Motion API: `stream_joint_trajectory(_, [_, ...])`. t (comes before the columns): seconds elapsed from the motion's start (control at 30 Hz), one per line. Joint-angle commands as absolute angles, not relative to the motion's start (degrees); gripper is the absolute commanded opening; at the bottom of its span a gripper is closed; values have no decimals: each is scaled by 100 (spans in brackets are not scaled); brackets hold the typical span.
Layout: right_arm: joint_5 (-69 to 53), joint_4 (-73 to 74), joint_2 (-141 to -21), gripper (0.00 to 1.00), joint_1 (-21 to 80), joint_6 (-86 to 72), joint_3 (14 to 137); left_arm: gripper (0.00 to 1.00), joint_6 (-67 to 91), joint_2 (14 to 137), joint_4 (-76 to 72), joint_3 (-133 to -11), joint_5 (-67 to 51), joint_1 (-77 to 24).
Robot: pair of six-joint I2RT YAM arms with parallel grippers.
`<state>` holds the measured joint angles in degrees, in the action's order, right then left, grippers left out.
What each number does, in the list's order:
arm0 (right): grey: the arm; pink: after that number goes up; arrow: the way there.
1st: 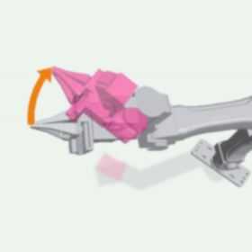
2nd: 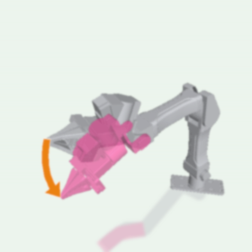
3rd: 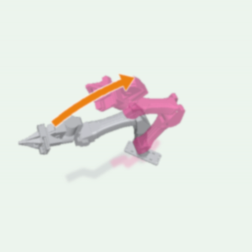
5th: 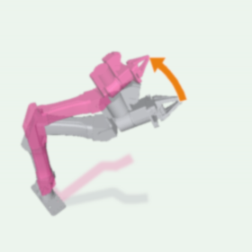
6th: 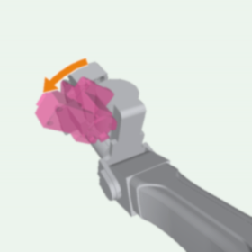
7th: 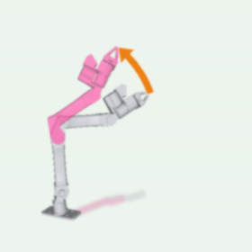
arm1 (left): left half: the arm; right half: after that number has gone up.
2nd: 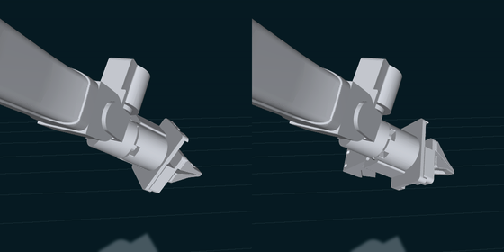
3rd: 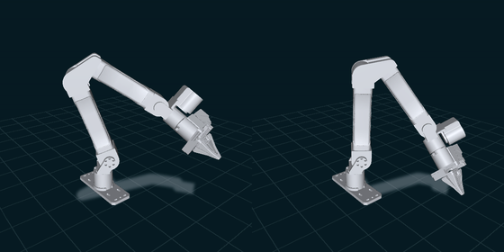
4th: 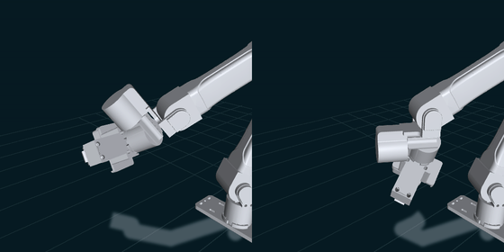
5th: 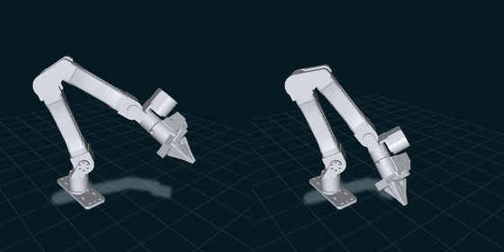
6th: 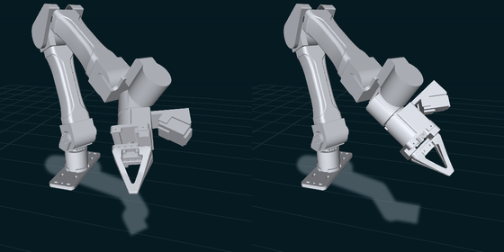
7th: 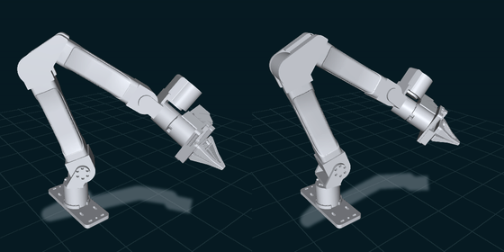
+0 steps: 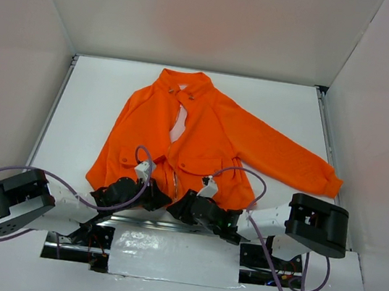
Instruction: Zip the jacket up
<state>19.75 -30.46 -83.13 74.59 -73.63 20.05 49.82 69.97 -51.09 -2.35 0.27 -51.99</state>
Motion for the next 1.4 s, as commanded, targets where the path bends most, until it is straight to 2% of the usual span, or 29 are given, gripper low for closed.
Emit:
stream_joint_trajectory(0.0, [2171,-3340,-8358,37,7427,-7383,1960,0,5001,7031,-5520,589,-26,-5273])
stream_joint_trajectory(0.13, [2171,-3313,-8376,29,7418,-7374,1986,0,4992,7058,-5520,580,-26,-5291])
stream_joint_trajectory(0.17, [2162,-3305,-8376,24,7435,-7374,1995,0,4992,7058,-5520,563,-26,-5291])
stream_joint_trajectory(0.23, [2180,-3252,-8376,22,7427,-7409,2004,0,4992,7084,-5520,563,-26,-5300])
stream_joint_trajectory(0.27, [2197,-3235,-8367,17,7427,-7418,2004,0,4992,7084,-5528,554,-26,-5291])
stream_joint_trajectory(0.57, [2268,-3032,-8323,0,7427,-7585,2013,0,4992,7128,-5537,536,-26,-5309])
stream_joint_trajectory(0.9, [2119,-2646,-8288,0,7427,-7690,2364,0,4940,7137,-5590,527,-44,-5326])
stream_joint_trajectory(1.1, [1811,-3199,-8131,0,7401,-7760,2241,0,4887,7128,-5791,597,-140,-5344])
stream_joint_trajectory(1.37, [1819,-2190,-8086,0,7313,-7971,2821,0,4860,7181,-5871,606,-132,-5379])
